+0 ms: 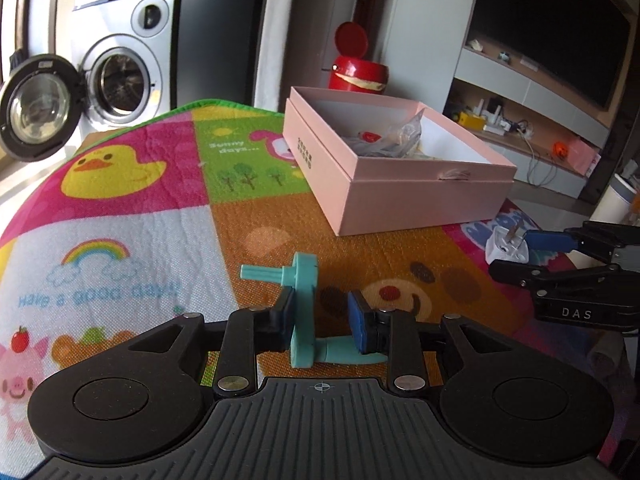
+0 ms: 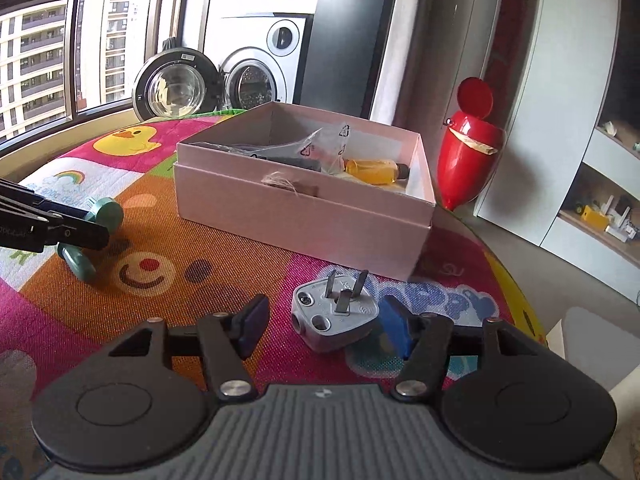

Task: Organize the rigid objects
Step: 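Grasp the teal crank tool with left while right moves toward the white plug, then grasp the white plug adapter with right while left lifts the teal tool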

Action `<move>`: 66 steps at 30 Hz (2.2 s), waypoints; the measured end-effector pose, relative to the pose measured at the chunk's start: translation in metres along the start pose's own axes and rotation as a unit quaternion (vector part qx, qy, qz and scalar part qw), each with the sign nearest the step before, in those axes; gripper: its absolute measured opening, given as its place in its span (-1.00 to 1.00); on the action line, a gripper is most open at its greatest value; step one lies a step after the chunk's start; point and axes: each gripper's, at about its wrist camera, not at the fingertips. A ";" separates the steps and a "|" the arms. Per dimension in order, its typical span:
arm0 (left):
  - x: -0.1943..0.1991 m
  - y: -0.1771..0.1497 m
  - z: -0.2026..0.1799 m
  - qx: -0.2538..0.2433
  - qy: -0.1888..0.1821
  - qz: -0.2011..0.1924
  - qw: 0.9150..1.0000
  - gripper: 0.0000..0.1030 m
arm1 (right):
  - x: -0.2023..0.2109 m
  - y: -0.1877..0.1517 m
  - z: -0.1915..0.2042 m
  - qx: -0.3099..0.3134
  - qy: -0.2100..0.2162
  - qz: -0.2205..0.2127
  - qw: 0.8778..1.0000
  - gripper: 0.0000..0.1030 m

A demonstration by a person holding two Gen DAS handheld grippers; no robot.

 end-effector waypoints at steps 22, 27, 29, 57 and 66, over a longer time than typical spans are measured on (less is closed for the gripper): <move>-0.016 0.016 -0.033 -0.026 -0.051 0.036 0.998 0.46 | -0.005 0.000 -0.006 -0.024 0.004 0.012 1.000 0.24; -0.007 0.014 -0.030 -0.009 -0.038 0.016 0.999 0.32 | -0.005 0.000 -0.008 -0.031 0.005 0.012 0.999 0.25; 0.005 0.014 -0.028 -0.025 -0.003 -0.007 1.000 0.32 | -0.005 0.000 -0.009 -0.035 0.004 0.012 0.999 0.25; -0.025 0.007 -0.017 -0.033 0.041 0.003 0.999 -0.06 | -0.010 0.002 -0.015 -0.058 0.011 0.026 0.998 0.29; -0.008 0.000 -0.032 -0.064 0.011 -0.008 0.998 -0.06 | -0.011 0.007 -0.009 -0.035 0.020 0.024 0.999 -0.04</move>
Point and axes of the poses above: each gripper's, at about its wrist camera, not at the fingertips, and x roughly against the way its jaws point, z to its left, y to its top, and after that the axes turned 15 degrees about -x, right-handed
